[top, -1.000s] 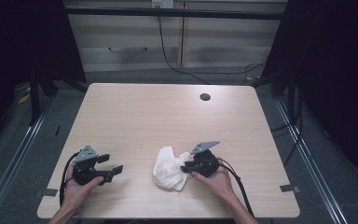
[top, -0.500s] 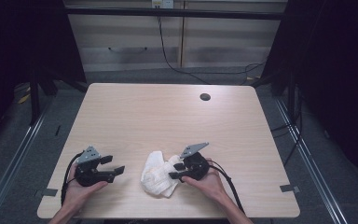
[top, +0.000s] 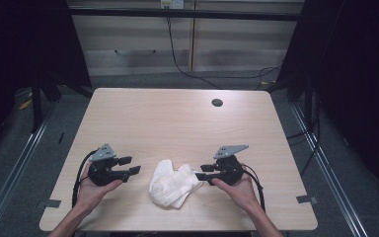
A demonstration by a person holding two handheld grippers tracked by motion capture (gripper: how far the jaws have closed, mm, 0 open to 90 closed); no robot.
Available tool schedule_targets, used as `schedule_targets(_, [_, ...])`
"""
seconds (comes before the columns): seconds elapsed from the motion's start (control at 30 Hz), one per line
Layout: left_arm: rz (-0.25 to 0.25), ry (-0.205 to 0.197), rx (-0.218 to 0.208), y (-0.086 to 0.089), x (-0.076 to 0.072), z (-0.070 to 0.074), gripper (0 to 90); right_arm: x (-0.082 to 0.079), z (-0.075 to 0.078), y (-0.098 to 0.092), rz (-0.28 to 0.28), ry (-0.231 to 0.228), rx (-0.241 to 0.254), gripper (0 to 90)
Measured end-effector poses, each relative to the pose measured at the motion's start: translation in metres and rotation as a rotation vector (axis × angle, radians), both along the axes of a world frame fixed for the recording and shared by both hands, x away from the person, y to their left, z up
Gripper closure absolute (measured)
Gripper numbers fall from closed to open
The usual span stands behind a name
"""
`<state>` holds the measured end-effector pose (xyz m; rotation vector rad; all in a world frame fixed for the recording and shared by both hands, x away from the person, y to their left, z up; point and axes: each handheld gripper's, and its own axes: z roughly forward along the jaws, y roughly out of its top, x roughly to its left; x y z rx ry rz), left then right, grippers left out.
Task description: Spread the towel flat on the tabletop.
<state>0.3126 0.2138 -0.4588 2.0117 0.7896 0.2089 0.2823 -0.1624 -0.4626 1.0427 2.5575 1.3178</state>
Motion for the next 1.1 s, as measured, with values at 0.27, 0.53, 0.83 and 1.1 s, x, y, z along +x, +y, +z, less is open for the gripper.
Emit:
schedule_targets(0.27, [-0.033,0.061,0.013,-0.041,0.038,-0.007,41.6,-0.004,-0.010,-0.012,-0.032,0.005,0.023,57.8])
schedule_targets(0.53, [-0.064,0.127,0.044,-0.063,0.048,-0.030,34.5,-0.003,-0.011,-0.014,-0.034,0.008,0.033,56.3])
schedule_targets(0.83, [-0.115,0.118,0.089,-0.077,0.044,-0.038,40.8,0.000,-0.016,-0.009,-0.025,0.012,0.026,55.8])
schedule_targets(1.1, [-0.129,0.101,0.153,-0.081,0.040,-0.043,69.2,0.002,-0.025,0.004,0.009,0.027,-0.007,54.3])
